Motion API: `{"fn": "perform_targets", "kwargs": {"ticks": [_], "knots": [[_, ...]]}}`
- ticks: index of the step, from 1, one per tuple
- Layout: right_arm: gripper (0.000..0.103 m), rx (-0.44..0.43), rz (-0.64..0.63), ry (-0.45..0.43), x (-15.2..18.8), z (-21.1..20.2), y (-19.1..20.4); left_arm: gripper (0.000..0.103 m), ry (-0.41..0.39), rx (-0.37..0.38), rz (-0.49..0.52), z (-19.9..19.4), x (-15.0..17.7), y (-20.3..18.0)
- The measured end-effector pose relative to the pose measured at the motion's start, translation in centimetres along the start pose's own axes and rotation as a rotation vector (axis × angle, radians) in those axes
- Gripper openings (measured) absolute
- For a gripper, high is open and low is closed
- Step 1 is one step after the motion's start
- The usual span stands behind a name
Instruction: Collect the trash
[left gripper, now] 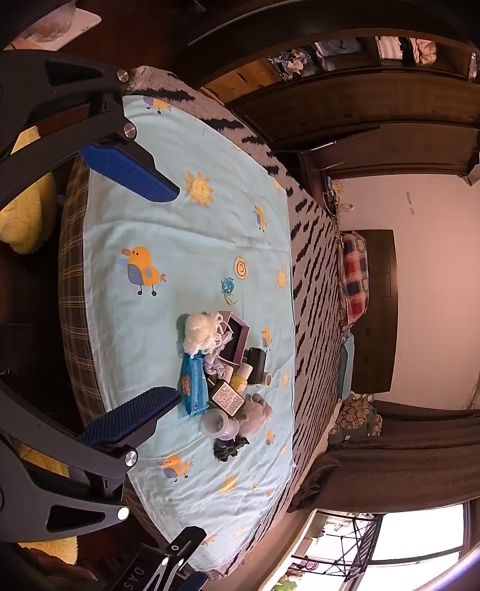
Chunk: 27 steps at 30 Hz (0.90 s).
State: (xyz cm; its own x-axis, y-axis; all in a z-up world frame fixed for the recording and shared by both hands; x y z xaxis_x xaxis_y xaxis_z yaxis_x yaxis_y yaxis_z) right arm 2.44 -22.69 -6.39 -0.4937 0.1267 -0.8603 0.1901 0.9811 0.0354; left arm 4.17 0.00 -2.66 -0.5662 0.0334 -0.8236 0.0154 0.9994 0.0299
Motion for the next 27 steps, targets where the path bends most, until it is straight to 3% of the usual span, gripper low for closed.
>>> {"fn": "perform_targets", "kwargs": {"ticks": [27], "knots": [[0.100, -0.038, -0.008, -0.011, -0.8, -0.2, 0.8, 0.095, -0.001, 0.005, -0.003, -0.5, -0.3, -0.9]]}}
Point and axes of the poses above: each gripper's, at about its wrist camera, not at the fingertips, and z roughly the way its jaws point, y to its left, x to its underside, the point moved 5 cm from there along z, roughly the way its jaws point, and after that the axes turned 2 degrees about y, right-handed, at the moved point
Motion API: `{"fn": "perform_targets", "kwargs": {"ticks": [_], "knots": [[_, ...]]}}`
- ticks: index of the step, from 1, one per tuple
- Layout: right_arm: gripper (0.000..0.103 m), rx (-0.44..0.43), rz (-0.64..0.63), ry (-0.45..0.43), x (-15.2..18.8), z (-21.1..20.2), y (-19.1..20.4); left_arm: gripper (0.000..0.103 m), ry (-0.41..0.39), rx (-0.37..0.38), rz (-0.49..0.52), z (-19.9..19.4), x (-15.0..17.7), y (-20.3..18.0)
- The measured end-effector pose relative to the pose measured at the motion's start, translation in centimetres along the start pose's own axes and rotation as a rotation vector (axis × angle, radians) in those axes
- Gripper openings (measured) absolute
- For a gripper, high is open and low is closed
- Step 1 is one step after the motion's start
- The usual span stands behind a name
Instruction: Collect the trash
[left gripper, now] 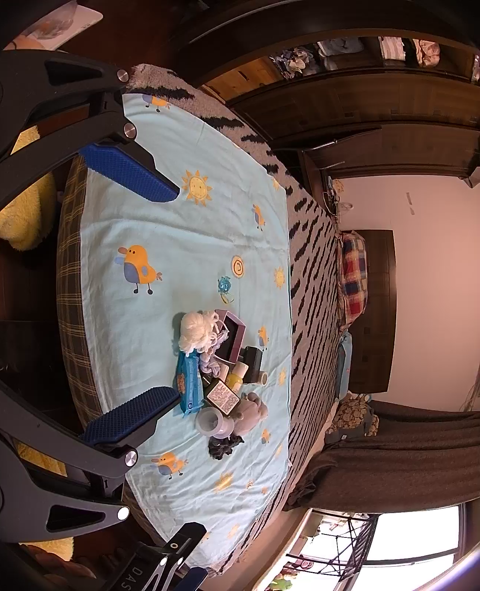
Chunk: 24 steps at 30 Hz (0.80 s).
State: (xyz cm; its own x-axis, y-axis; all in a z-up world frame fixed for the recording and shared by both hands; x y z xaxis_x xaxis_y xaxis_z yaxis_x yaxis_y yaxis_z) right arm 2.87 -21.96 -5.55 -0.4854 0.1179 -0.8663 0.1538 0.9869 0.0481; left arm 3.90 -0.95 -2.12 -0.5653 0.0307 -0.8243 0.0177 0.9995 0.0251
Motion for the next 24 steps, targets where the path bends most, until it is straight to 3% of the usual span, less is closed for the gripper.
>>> {"fn": "perform_targets", "kwargs": {"ticks": [24], "knots": [[0.100, -0.016, 0.007, -0.015, -0.3, -0.4, 0.2, 0.095, -0.015, 0.006, -0.013, -0.2, -0.6, 0.9]]}}
Point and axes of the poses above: each gripper's, at about its wrist camera, not at the fingertips, and z roughly the way its jaws point, y to its left, x to its underside, the point moved 5 cm from there along z, roughly the way its jaws point, and after that the axes turned 2 degrees about y, right-handed, at the moved point
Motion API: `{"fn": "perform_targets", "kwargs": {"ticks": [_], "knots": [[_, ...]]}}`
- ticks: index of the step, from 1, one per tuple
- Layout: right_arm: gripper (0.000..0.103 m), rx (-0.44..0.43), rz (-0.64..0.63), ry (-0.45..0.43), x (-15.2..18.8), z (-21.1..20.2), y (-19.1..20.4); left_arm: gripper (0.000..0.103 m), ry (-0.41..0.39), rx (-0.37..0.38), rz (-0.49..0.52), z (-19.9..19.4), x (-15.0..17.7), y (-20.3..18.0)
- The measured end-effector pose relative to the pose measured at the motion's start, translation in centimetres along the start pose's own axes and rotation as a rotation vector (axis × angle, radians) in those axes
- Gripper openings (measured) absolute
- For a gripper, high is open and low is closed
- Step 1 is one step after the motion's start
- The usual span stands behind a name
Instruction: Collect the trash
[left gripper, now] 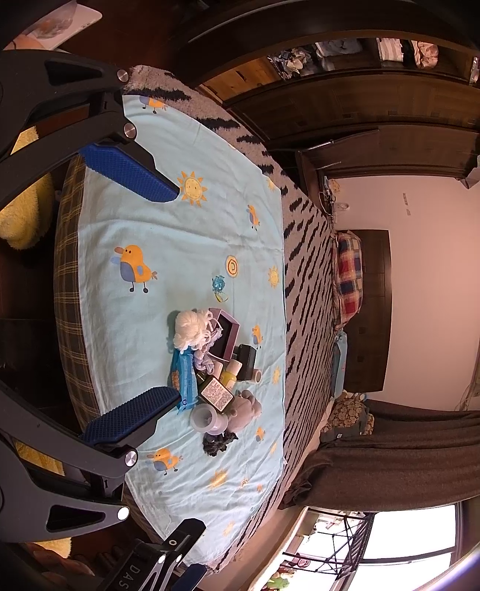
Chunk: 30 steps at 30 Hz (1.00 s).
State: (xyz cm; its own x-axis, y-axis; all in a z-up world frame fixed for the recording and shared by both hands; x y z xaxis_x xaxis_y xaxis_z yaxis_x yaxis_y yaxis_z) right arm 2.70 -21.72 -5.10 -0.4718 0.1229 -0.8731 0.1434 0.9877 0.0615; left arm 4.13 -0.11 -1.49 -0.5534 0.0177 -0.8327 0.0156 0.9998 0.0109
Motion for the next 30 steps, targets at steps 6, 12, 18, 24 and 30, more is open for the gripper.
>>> {"fn": "perform_targets", "kwargs": {"ticks": [6, 12, 18, 24, 30], "knots": [[0.100, -0.009, 0.003, 0.008, 0.3, 0.1, 0.0, 0.095, 0.003, -0.001, -0.002, -0.2, 0.1, -0.1], [0.100, -0.013, 0.012, 0.008, 0.4, 0.1, -0.2, 0.095, 0.006, 0.000, -0.004, -0.3, 0.2, -0.1], [0.100, -0.021, 0.020, 0.008, 0.6, 0.3, -0.3, 0.095, 0.011, 0.002, -0.001, 0.1, 0.4, -0.3], [0.100, -0.022, 0.023, 0.007, 0.7, 0.3, -0.4, 0.095, 0.013, -0.001, -0.006, 0.4, 0.5, -0.3], [0.100, -0.030, 0.022, 0.012, 1.0, 0.5, -0.3, 0.095, 0.016, -0.001, -0.012, 0.5, 0.9, -0.1]]}}
Point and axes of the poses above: each gripper's, at about its wrist camera, not at the fingertips, and z roughly the way its jaws point, y to its left, x to its underside, the point moved 5 cm from there along z, roughly the way its jaws point, and after that the axes turned 2 degrees about y, right-handed, at the moved point
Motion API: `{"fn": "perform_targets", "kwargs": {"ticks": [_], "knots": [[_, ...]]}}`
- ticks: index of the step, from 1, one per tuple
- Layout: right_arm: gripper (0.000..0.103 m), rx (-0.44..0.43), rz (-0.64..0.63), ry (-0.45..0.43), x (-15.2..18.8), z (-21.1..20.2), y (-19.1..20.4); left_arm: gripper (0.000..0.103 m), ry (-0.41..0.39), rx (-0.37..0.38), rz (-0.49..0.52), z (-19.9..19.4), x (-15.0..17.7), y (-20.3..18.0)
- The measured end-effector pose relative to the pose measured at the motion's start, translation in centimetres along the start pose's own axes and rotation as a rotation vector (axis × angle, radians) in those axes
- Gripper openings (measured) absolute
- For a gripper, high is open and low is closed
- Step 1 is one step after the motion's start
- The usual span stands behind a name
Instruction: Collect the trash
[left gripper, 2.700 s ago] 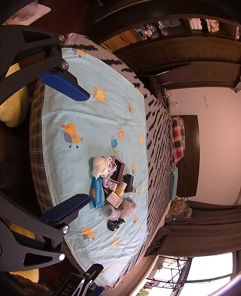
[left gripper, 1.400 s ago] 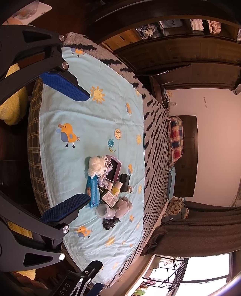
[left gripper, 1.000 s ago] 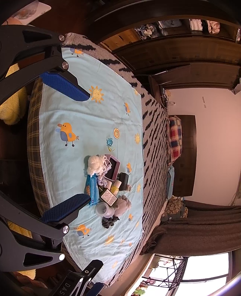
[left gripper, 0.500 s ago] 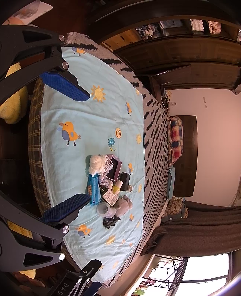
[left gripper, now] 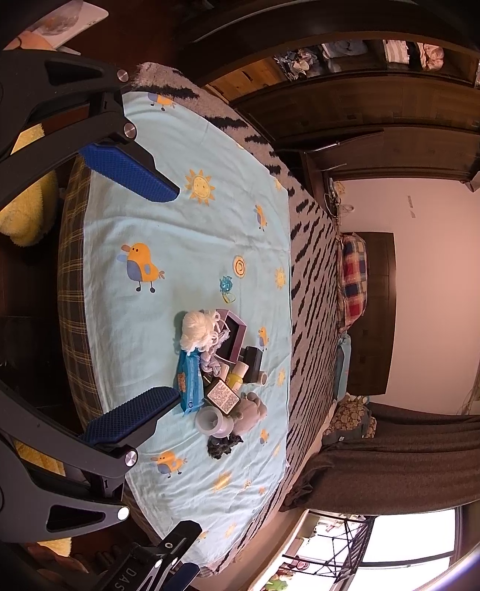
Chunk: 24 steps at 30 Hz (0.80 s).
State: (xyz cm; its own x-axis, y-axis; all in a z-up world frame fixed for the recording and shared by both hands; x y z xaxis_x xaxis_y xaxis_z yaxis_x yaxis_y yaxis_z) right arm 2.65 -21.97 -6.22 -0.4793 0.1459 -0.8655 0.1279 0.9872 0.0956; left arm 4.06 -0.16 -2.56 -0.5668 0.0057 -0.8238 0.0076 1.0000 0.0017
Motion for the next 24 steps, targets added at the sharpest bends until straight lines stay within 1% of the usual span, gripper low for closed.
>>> {"fn": "perform_targets", "kwargs": {"ticks": [4, 9, 14, 19, 22, 24], "knots": [[0.100, -0.004, -0.007, -0.002, 0.1, 0.1, 0.2, 0.095, 0.004, 0.005, 0.000, 0.2, 0.2, -0.1], [0.100, -0.012, 0.003, -0.014, 0.0, 0.2, 0.1, 0.095, 0.006, 0.043, -0.016, 0.6, 0.3, 0.4], [0.100, -0.024, 0.019, -0.003, 0.3, 1.1, 0.0, 0.095, 0.009, 0.047, -0.012, 1.4, 0.4, 0.4], [0.100, -0.046, 0.083, 0.018, 0.9, 3.1, -0.8, 0.095, 0.039, 0.029, 0.016, 3.1, 0.7, 0.3], [0.100, -0.028, 0.073, 0.020, 1.0, 4.8, -0.9, 0.095, 0.070, 0.049, 0.018, 4.7, 0.8, 0.4], [0.100, -0.013, 0.050, -0.004, 1.0, 5.9, -0.7, 0.095, 0.078, 0.063, 0.013, 5.7, 0.6, 0.4]]}}
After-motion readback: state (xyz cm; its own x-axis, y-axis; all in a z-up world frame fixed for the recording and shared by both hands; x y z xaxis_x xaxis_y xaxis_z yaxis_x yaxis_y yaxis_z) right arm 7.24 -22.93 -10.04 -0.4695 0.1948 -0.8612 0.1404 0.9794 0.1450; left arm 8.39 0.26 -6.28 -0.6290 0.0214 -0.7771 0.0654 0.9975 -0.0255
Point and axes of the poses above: each gripper's, at about its wrist camera, not at the fingertips, and z roughly the way its jaws point, y to its left, x to its underside, the point moved 5 cm from there along z, roughly the way its jaws point, and after that the axes turned 2 degrees about y, right-handed, at the moved point
